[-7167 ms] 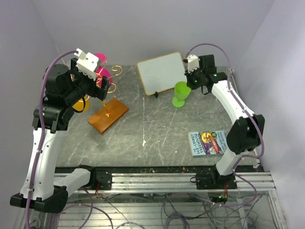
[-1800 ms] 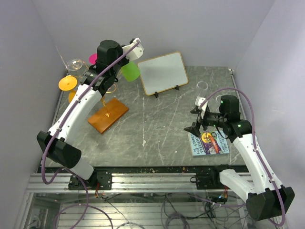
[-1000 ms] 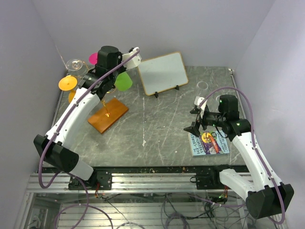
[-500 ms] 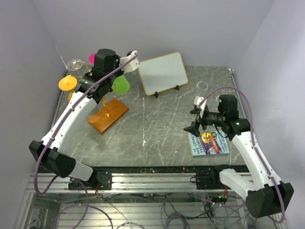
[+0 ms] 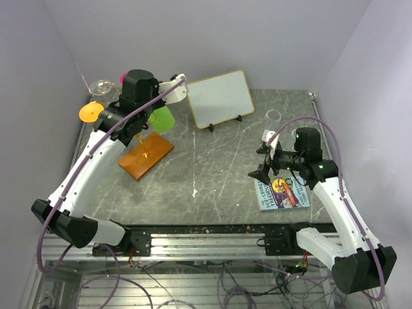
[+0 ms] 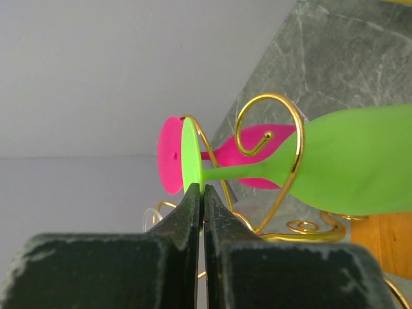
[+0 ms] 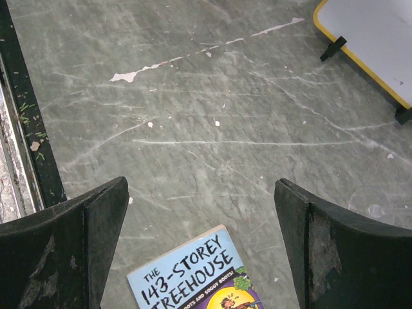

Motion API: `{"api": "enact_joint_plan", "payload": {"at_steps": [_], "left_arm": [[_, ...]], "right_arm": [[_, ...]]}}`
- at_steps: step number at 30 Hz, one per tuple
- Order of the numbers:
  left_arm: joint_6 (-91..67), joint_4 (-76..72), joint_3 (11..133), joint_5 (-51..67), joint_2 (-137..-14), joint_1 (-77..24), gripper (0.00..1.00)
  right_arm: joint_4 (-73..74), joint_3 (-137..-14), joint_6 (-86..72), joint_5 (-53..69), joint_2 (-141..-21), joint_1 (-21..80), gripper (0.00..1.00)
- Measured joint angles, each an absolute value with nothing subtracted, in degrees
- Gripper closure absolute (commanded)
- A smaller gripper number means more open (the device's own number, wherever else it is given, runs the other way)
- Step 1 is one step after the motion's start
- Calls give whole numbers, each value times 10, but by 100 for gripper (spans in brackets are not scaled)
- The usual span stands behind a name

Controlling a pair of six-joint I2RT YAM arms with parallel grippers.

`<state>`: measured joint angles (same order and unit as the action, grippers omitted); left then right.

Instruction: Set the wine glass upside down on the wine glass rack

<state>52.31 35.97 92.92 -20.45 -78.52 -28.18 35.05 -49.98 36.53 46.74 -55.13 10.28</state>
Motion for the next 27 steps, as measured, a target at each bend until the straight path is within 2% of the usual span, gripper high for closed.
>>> {"api": "enact_joint_plan", "payload": {"at_steps": [27], "left_arm": [[597,381,922,-156,-785,-329,92]], "right_arm": [[350,-500,365,464,-554,103,4]]}}
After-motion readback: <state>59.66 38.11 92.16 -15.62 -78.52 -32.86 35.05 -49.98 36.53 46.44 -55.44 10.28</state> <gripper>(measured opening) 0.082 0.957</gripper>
